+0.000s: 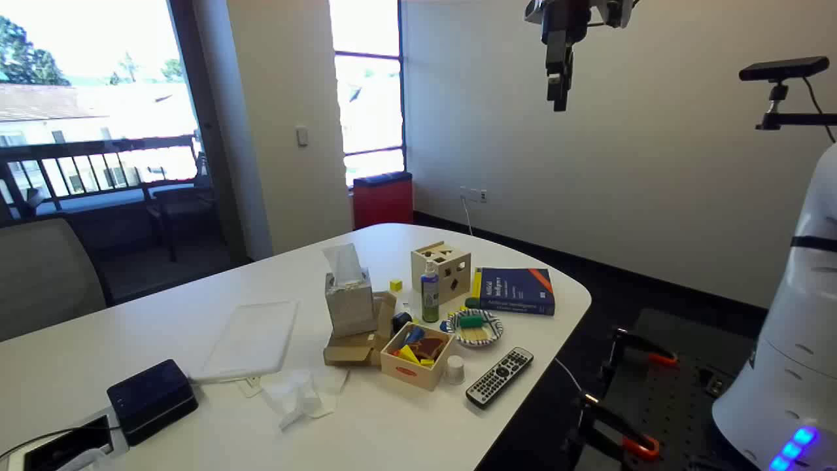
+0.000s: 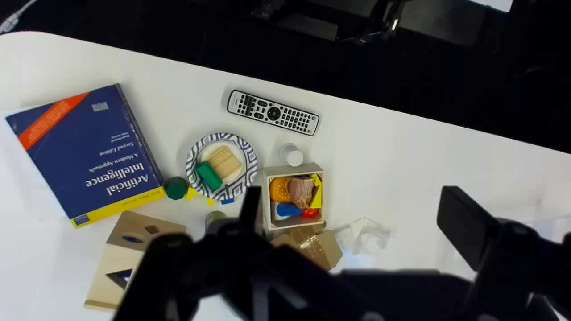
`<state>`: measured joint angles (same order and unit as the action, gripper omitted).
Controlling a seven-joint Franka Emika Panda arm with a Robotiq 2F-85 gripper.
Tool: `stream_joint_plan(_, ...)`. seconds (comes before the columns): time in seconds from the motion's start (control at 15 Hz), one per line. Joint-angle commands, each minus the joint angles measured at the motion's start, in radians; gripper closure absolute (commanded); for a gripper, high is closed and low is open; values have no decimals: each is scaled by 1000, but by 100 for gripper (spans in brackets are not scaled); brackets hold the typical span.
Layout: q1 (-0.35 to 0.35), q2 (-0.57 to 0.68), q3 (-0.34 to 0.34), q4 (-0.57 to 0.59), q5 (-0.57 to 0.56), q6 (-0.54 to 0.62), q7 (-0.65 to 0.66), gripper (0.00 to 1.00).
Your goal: Open the book
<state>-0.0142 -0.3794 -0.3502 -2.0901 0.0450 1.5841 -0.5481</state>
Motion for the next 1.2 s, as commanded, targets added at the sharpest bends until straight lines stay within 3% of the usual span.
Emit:
stream_joint_plan(0.0, -33, 5, 27, 2, 10, -2, -10, 0)
stream_joint_plan(0.33, -52, 180, -17, 117, 25, 46, -79, 0)
stream_joint_plan(0.53, -96, 363, -58, 258, 80, 42, -225, 0)
stream_joint_plan(0.8, -231, 608, -41, 457, 177, -26, -429, 0)
stream_joint_plan(1.13, -421, 889, 49, 700, 201, -88, -555, 0)
